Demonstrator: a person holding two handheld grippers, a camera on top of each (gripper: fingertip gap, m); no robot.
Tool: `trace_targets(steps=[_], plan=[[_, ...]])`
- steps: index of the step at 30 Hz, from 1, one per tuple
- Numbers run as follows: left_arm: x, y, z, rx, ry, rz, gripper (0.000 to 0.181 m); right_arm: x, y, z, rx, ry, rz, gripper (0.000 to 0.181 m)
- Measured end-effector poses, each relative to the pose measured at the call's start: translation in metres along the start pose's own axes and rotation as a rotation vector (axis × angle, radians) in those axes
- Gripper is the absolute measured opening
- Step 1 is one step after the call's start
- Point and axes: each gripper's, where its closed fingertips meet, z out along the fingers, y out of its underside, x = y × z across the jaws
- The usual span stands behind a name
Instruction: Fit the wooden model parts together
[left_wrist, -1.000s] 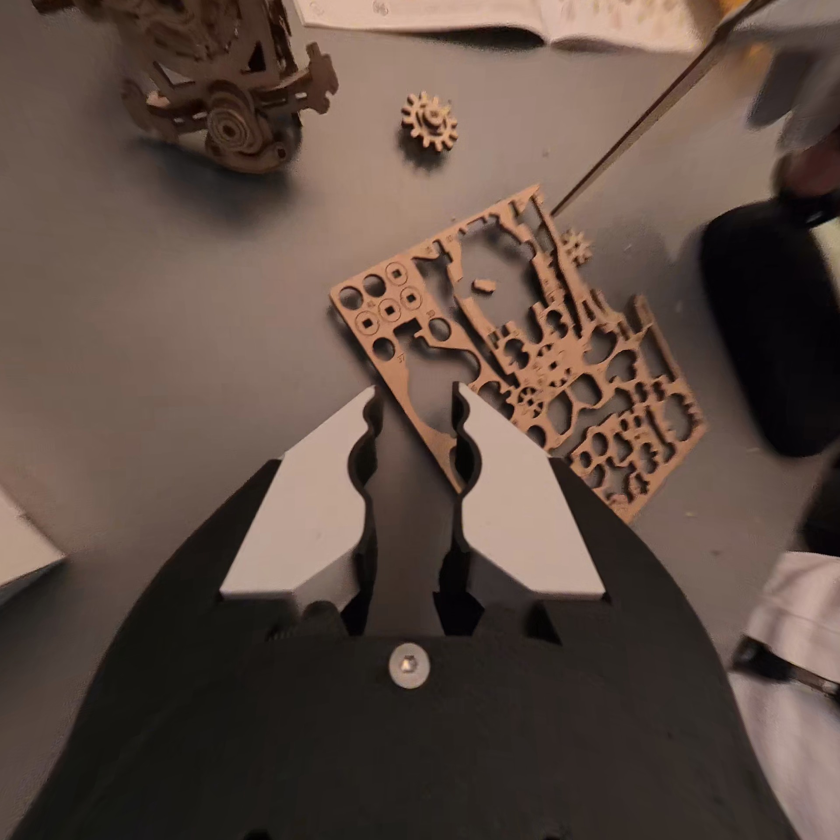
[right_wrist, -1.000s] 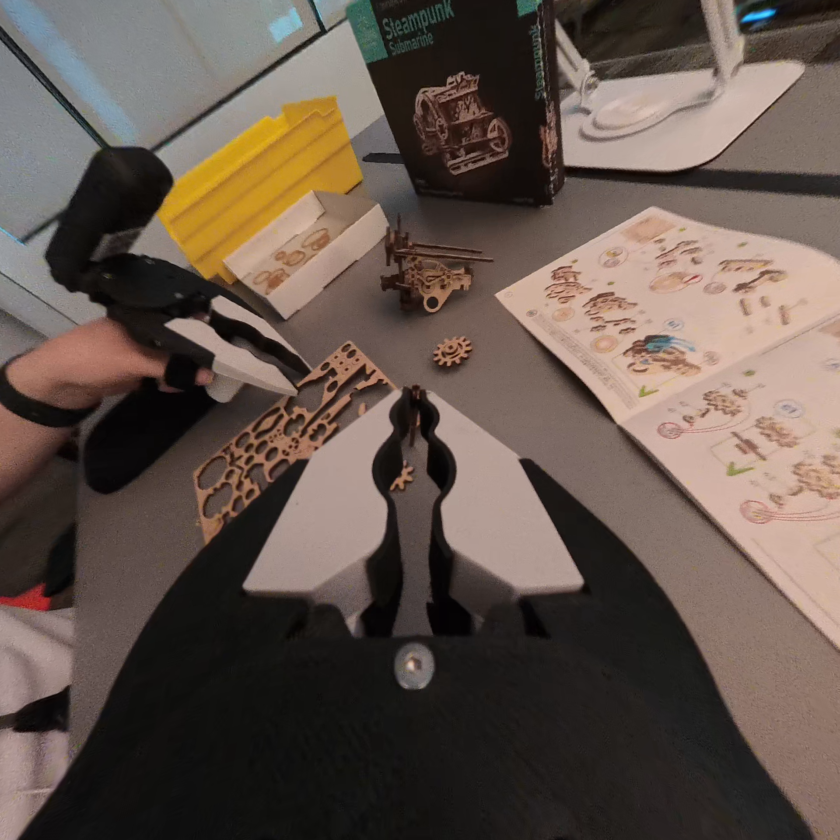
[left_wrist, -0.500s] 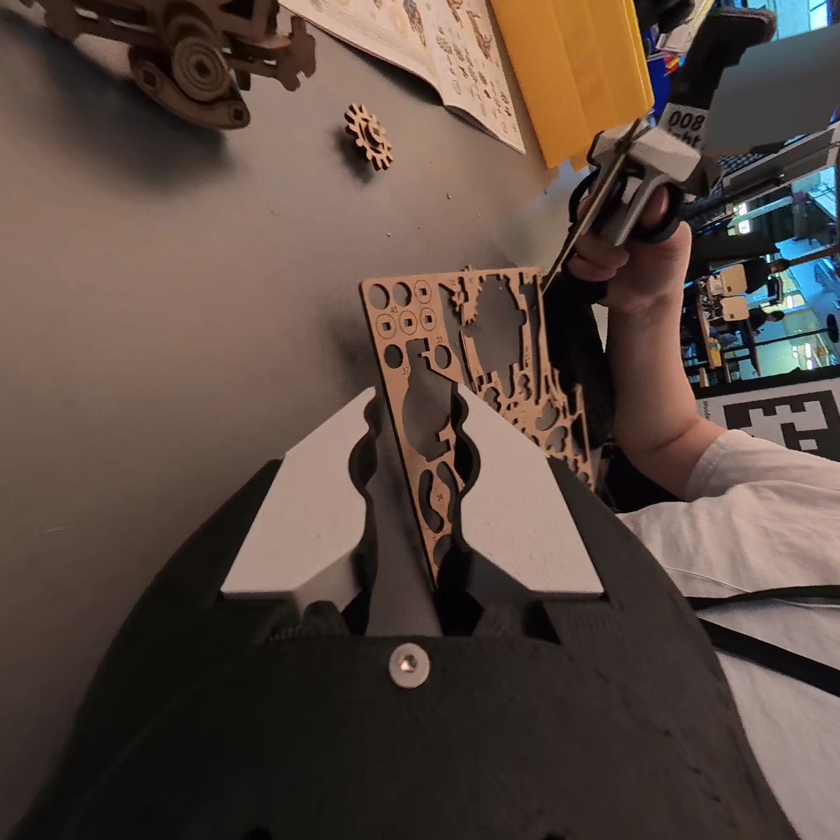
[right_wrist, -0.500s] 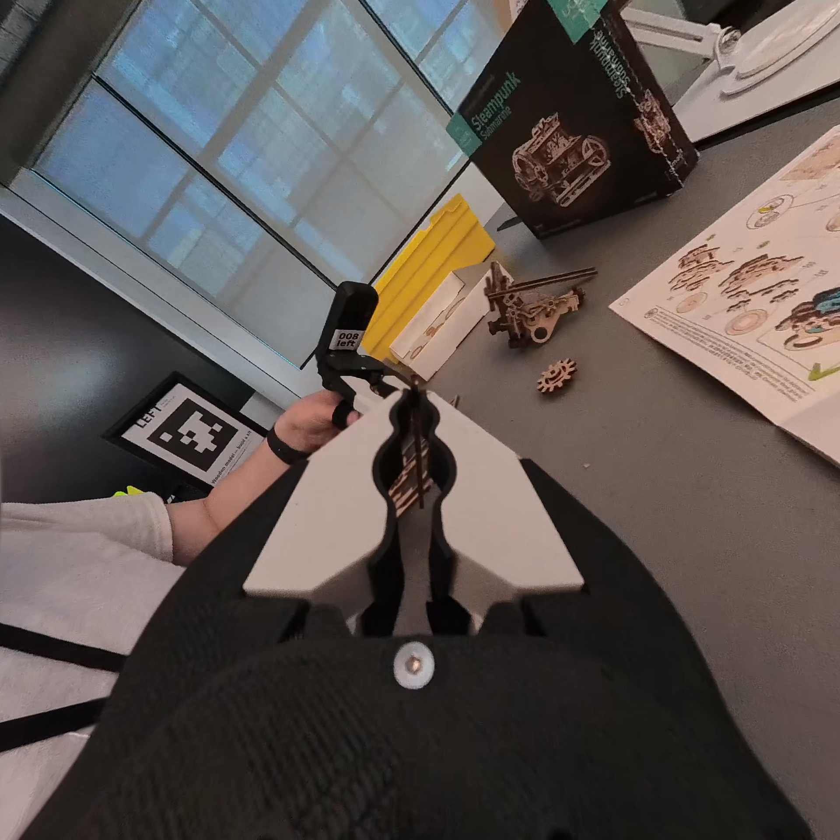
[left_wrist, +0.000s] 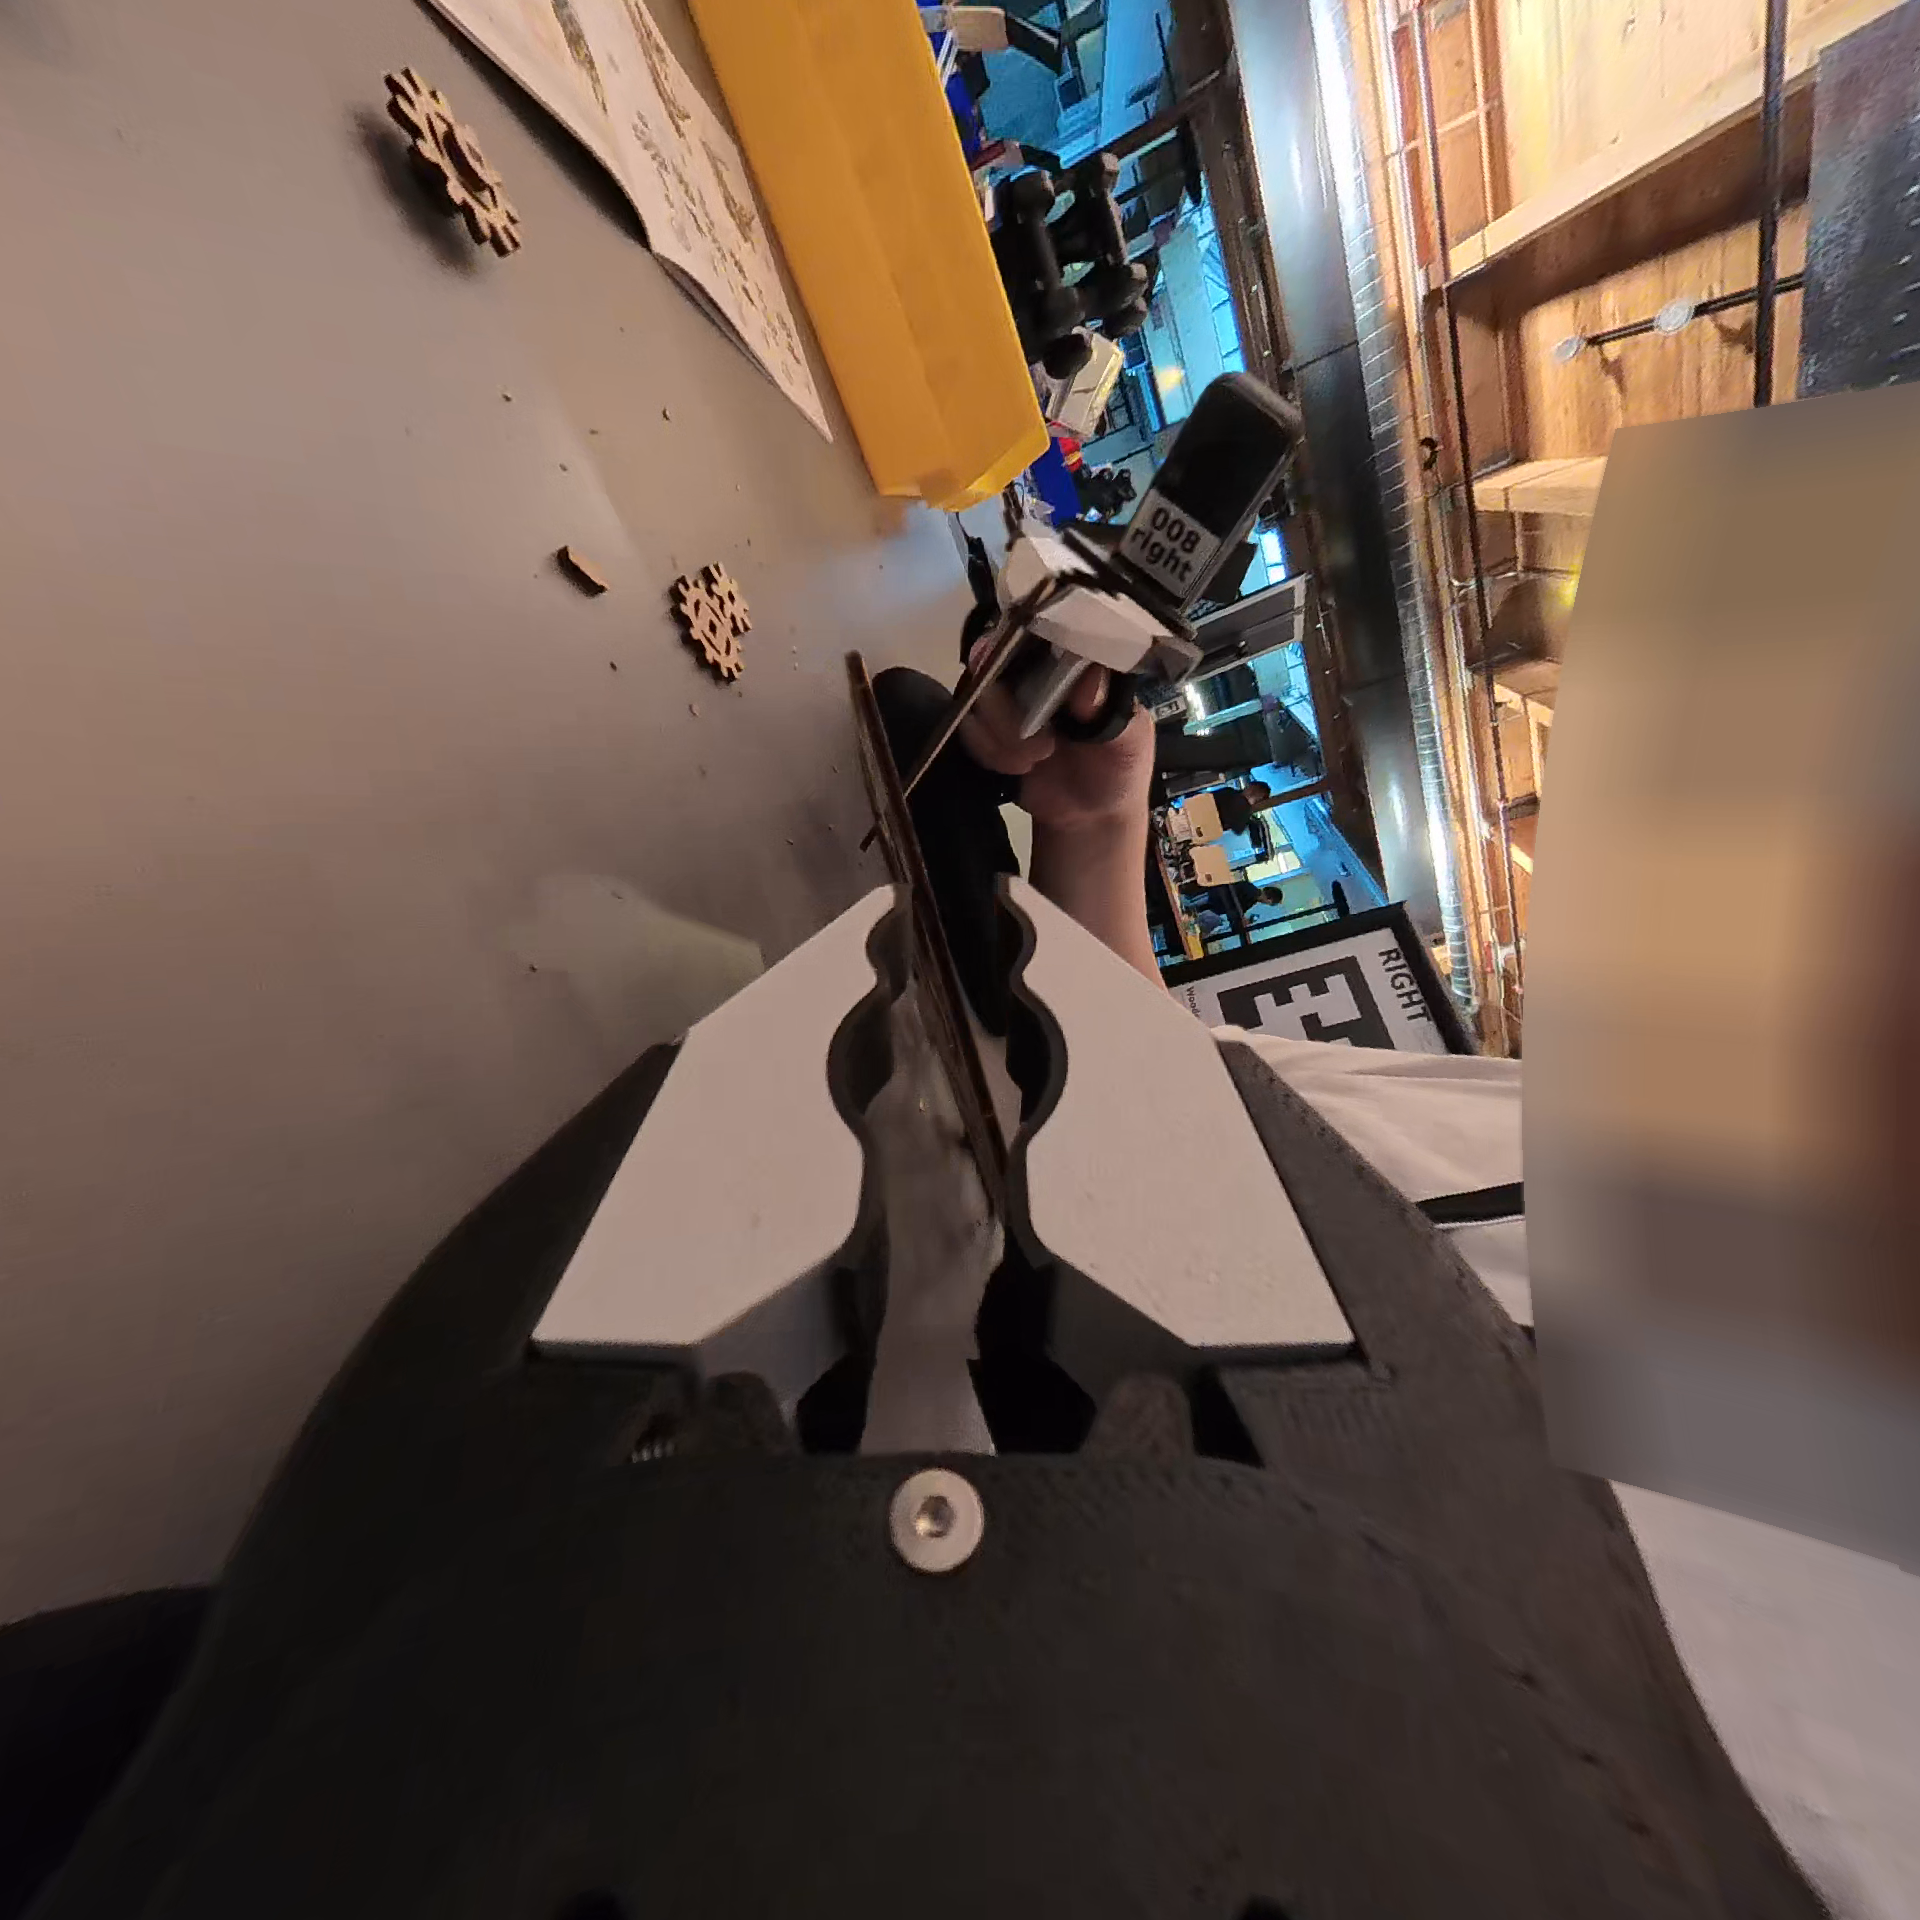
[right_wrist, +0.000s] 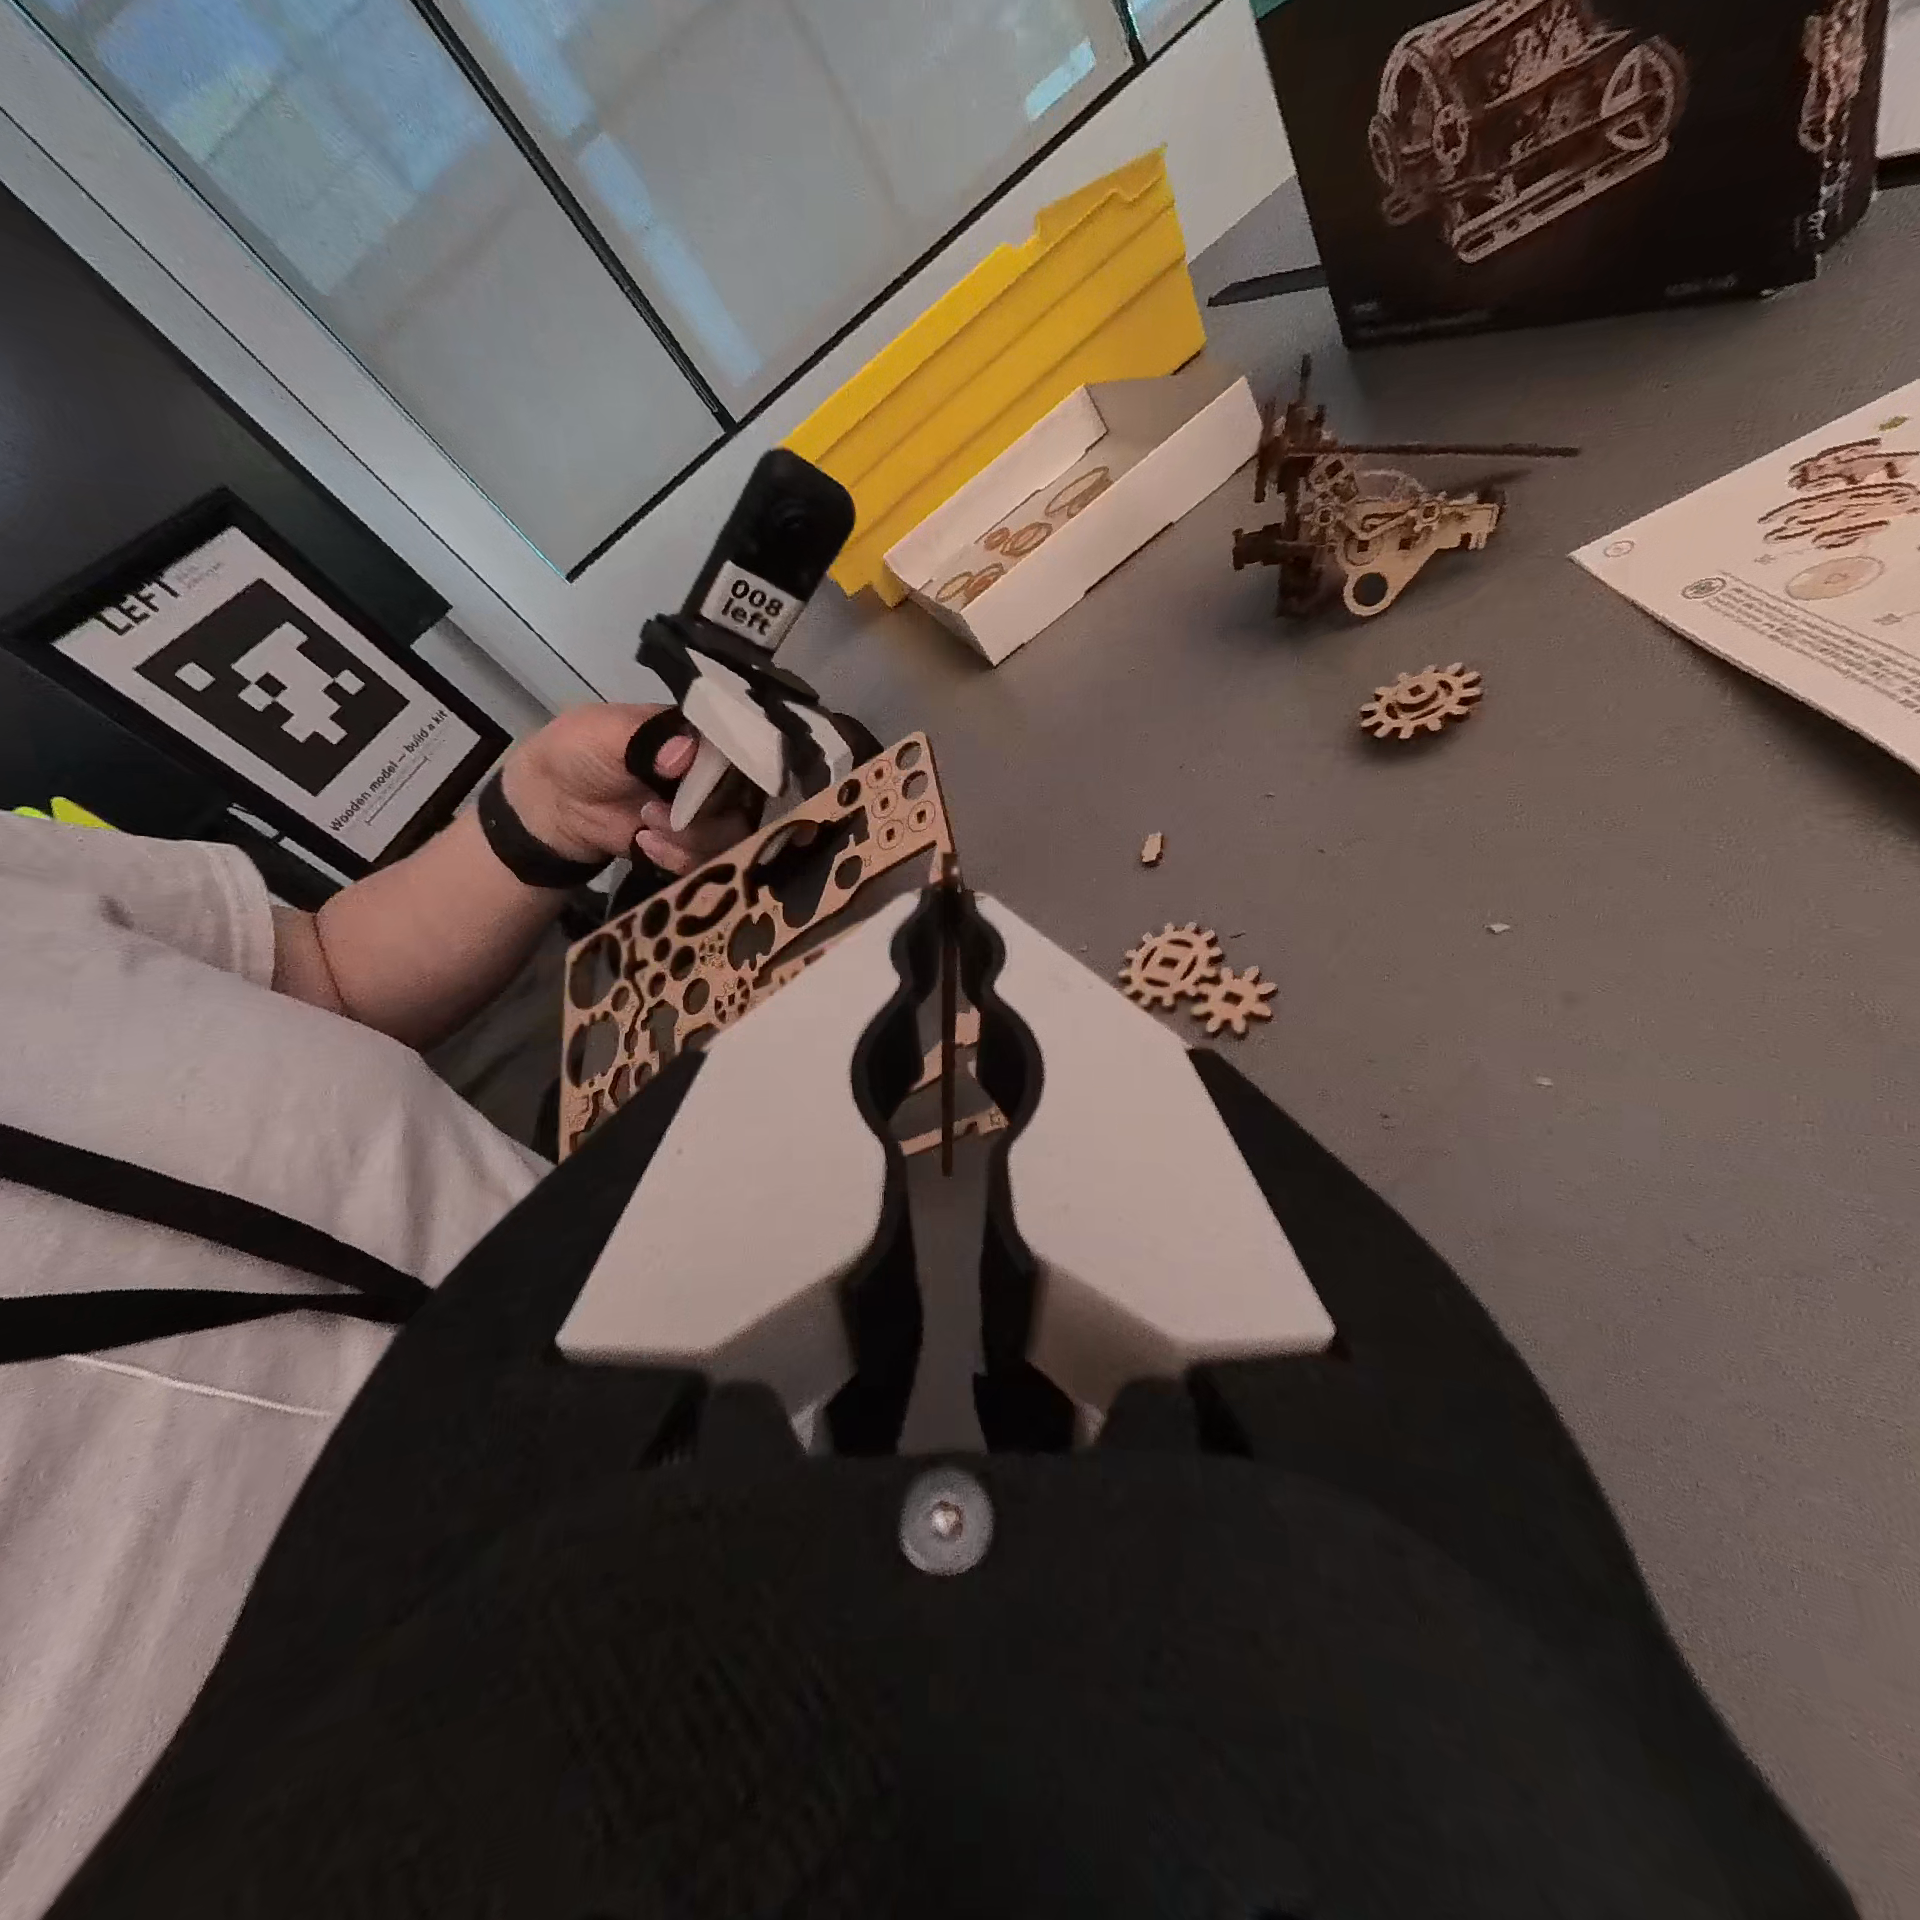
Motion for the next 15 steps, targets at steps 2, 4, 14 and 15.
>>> trace_targets(steps=[2, 4, 14, 15], plan=[[-0.002, 0.003, 0.0, -0.018, -0.007, -0.004, 0.011, 0.0, 0.003, -0.001, -0.017, 0.013, -0.026, 0.0], [-0.001, 0.003, 0.001, -0.018, -0.01, -0.003, 0.005, 0.001, 0.007, -0.002, -0.045, 0.032, -0.061, 0.0], [0.011, 0.009, 0.019, -0.052, 0.073, -0.05, 0.017, -0.006, 0.012, -0.002, -0.05, 0.0, -0.098, 0.0], [0.01, 0.013, 0.022, -0.074, 0.072, -0.047, 0.018, -0.006, 0.012, -0.002, -0.049, -0.006, -0.098, 0.0]])
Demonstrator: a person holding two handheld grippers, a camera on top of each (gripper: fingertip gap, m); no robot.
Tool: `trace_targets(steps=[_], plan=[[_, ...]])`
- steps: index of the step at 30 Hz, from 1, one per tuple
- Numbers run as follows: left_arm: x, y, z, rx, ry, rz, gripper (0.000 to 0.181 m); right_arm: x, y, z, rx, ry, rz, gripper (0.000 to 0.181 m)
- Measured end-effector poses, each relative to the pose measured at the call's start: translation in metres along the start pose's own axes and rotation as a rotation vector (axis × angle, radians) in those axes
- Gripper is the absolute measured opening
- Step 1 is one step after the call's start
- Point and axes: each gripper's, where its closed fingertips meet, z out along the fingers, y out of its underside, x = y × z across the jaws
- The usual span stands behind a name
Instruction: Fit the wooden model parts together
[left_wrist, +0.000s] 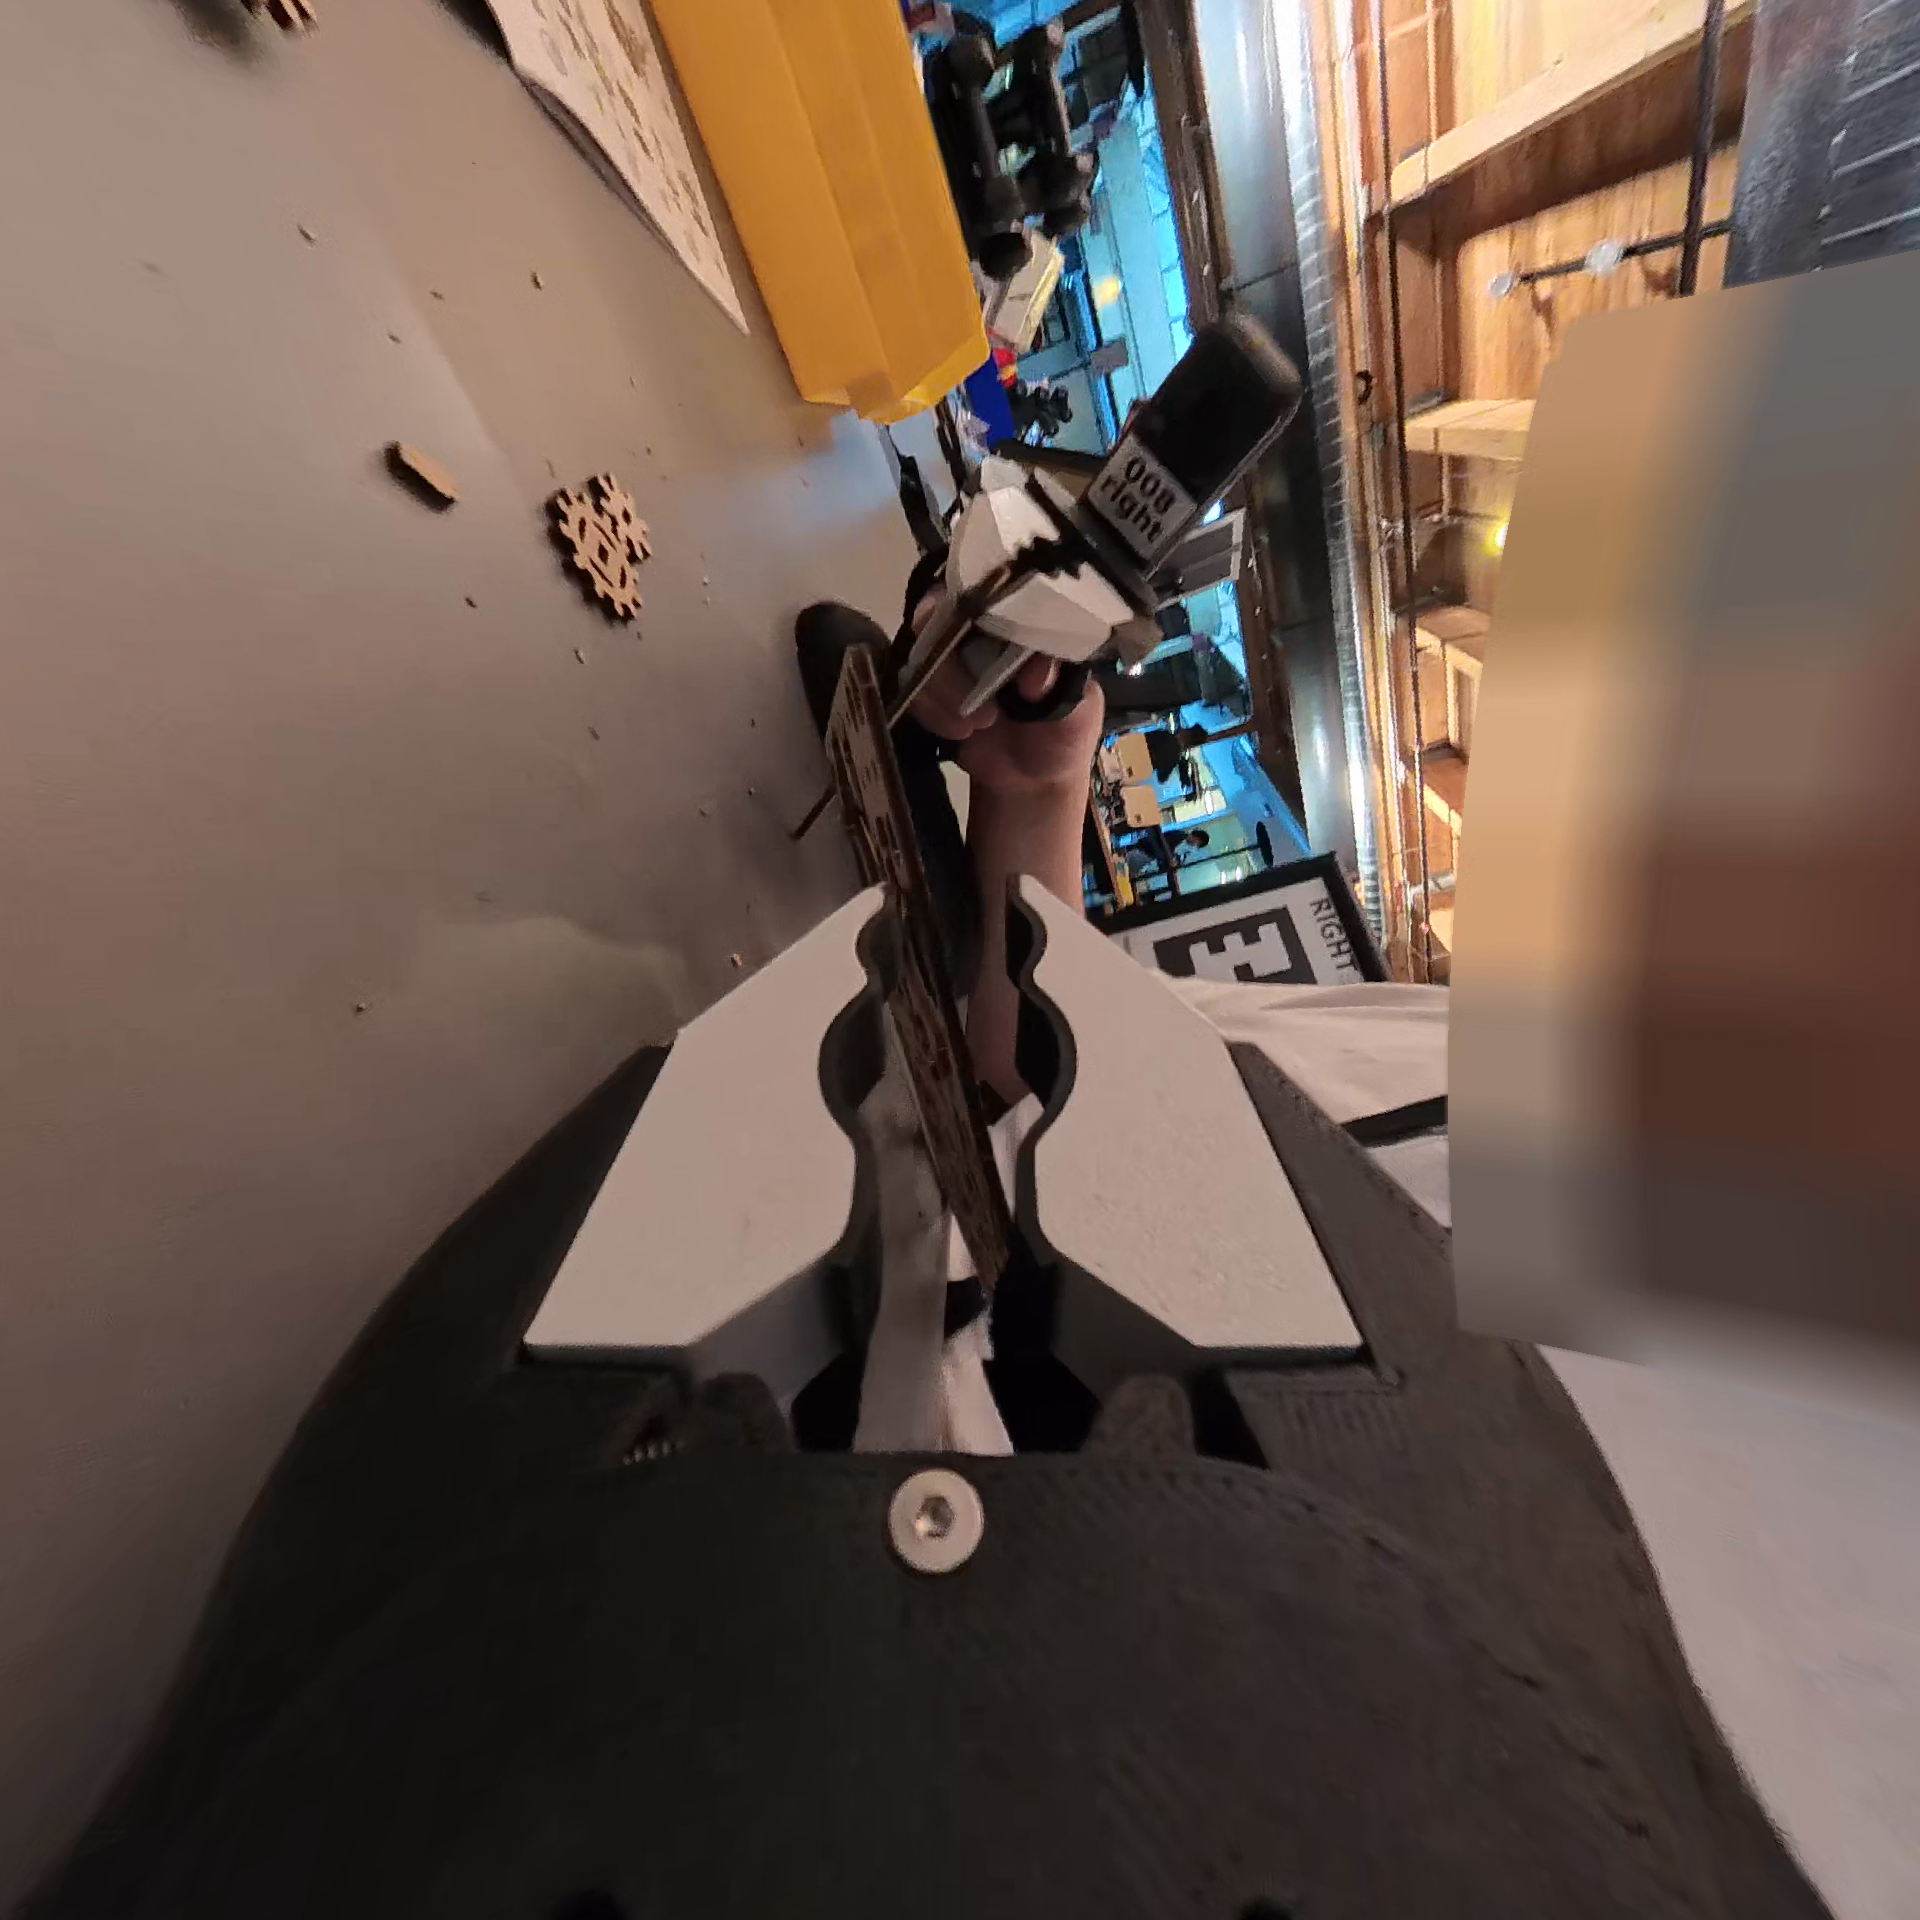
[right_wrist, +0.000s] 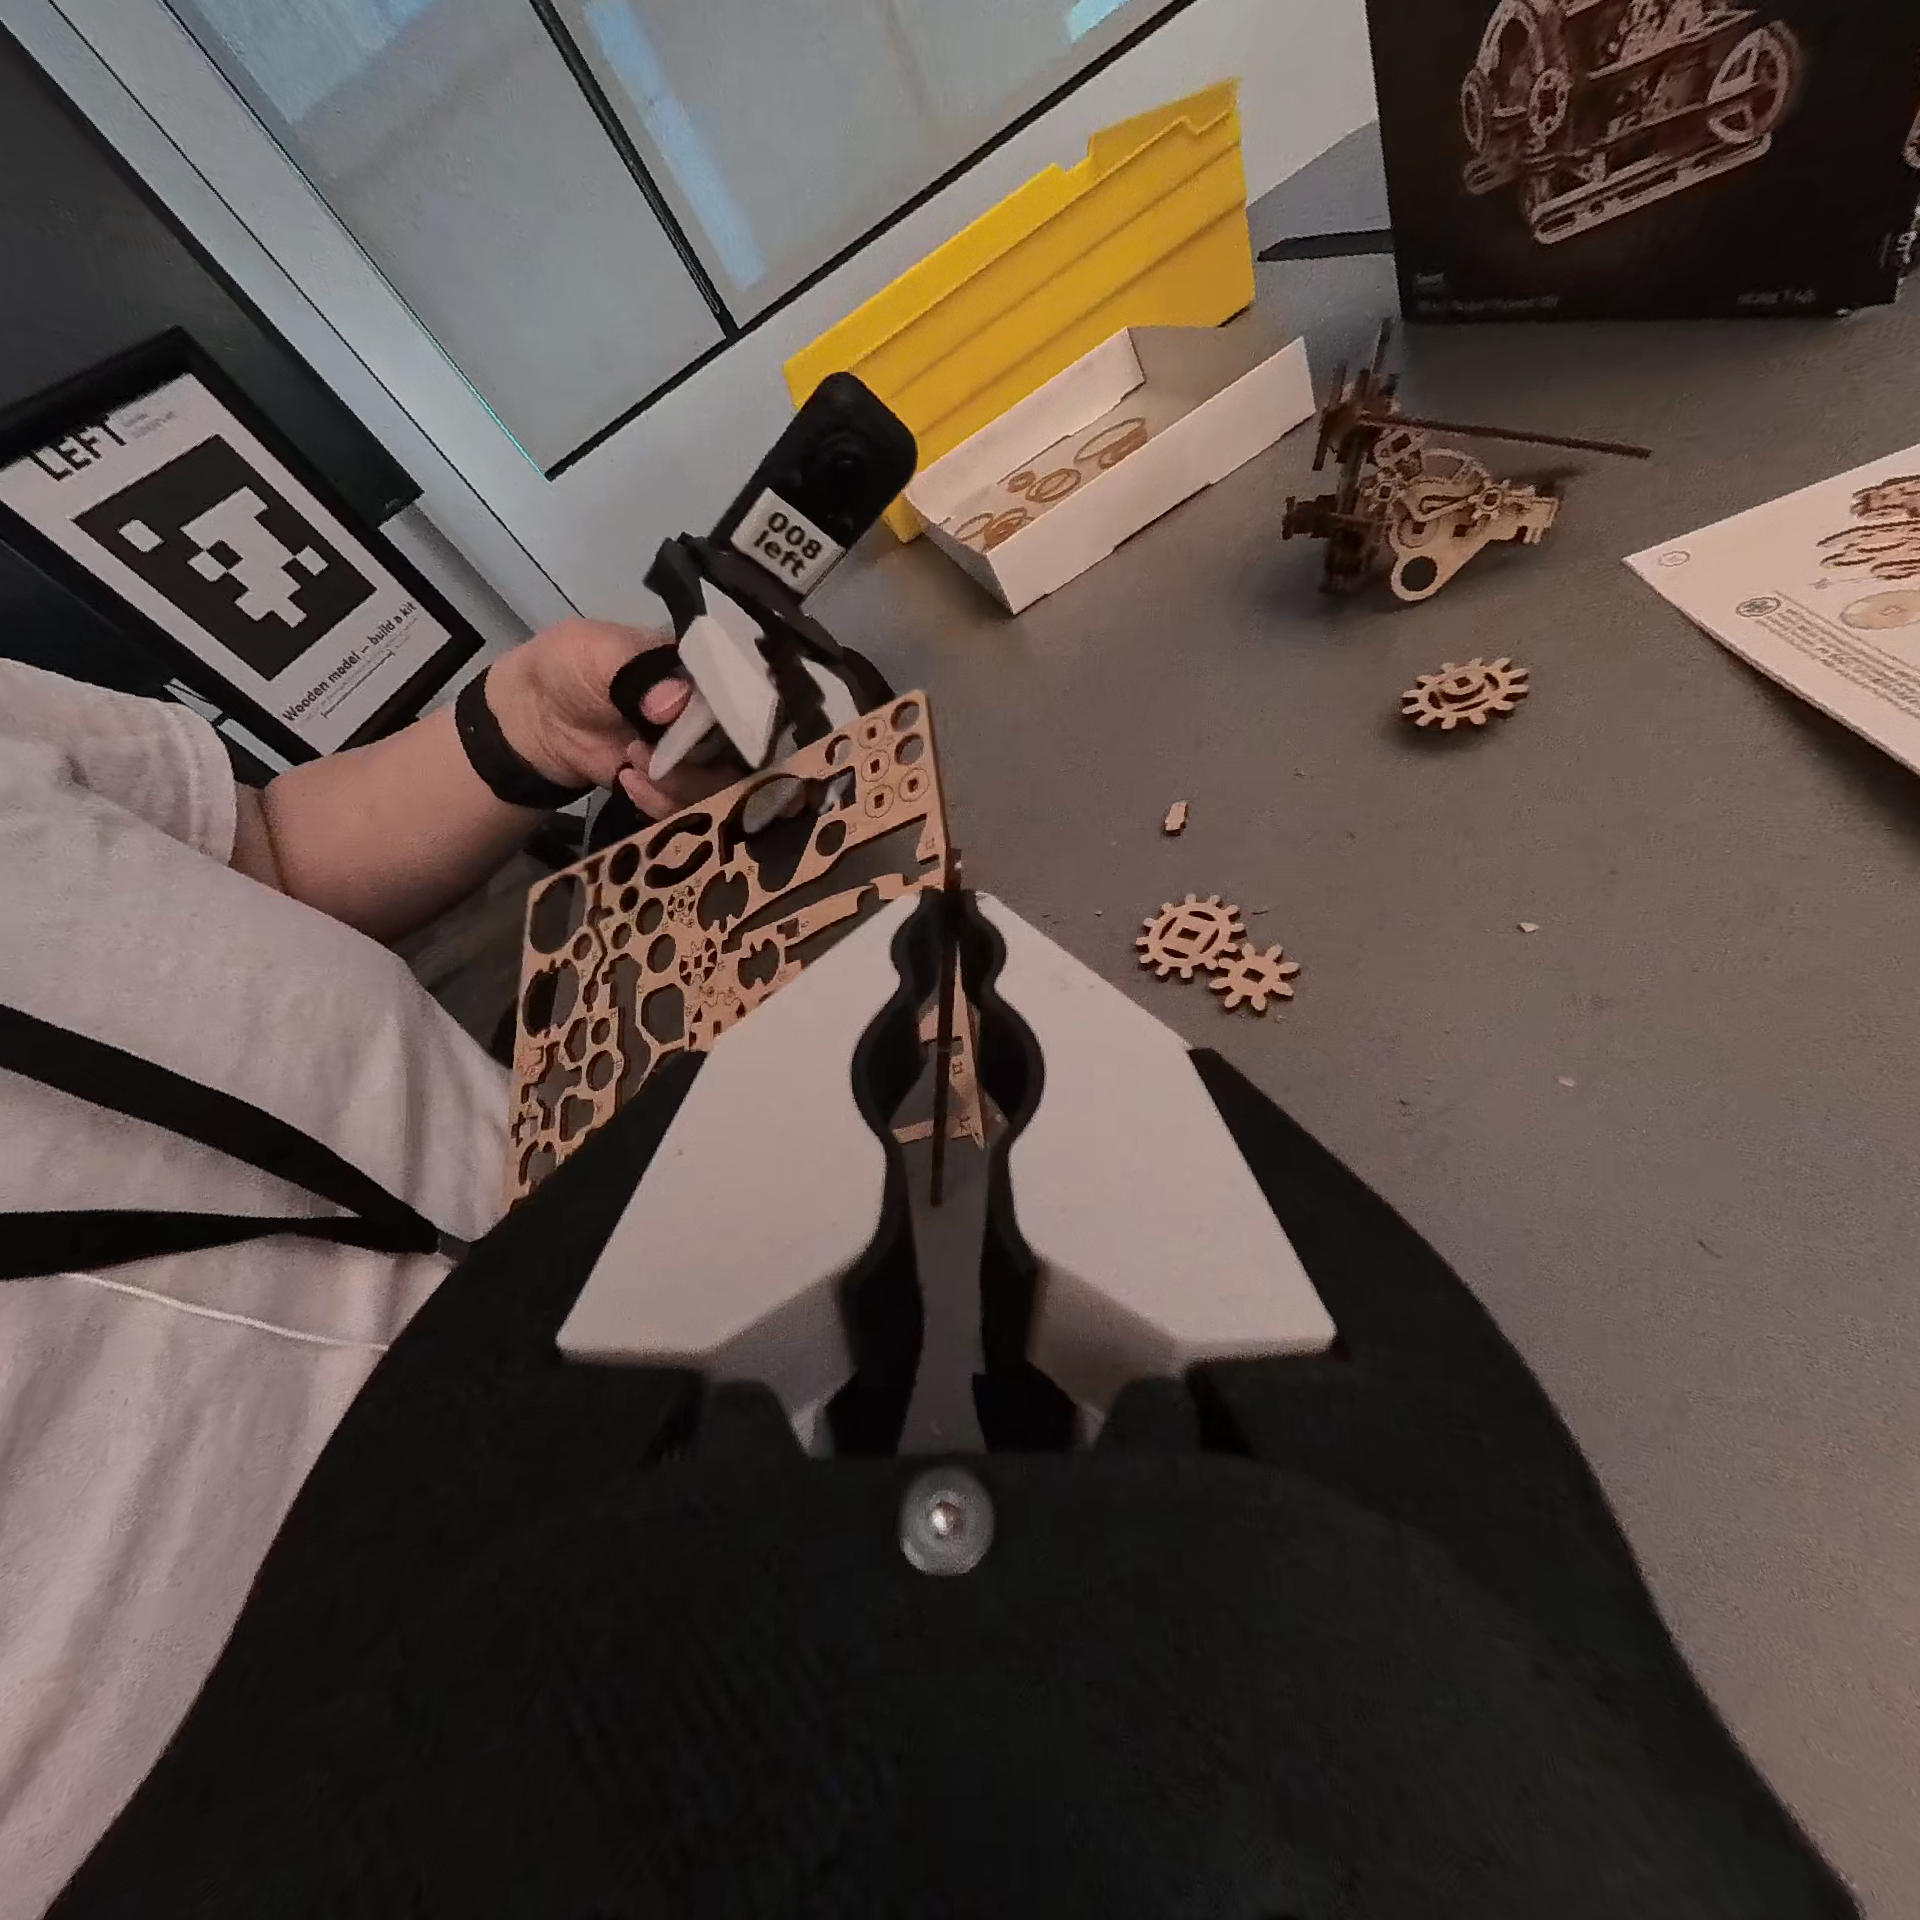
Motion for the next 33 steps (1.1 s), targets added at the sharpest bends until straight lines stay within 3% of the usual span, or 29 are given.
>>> trace_targets(steps=[4, 7, 11, 15, 33], plan=[[-0.014, 0.012, 0.008, -0.102, -0.129, 0.075, 0.02, -0.001, 0.0, 0.0, -0.001, -0.01, -0.001, 0.0], [-0.024, 0.019, 0.011, -0.179, -0.234, 0.167, 0.006, -0.003, 0.001, 0.001, -0.006, -0.013, -0.011, 0.0], [-0.019, 0.013, 0.012, -0.172, -0.204, 0.138, 0.001, -0.007, -0.005, -0.005, 0.013, -0.008, -0.067, 0.0], [-0.02, 0.009, -0.001, -0.18, -0.261, 0.2, 0.002, -0.009, -0.019, -0.026, 0.075, 0.058, -0.231, 0.0], [-0.014, -0.004, -0.009, -0.155, -0.315, 0.275, 0.003, -0.012, 0.005, -0.064, -0.063, 0.11, -0.429, 0.001]])
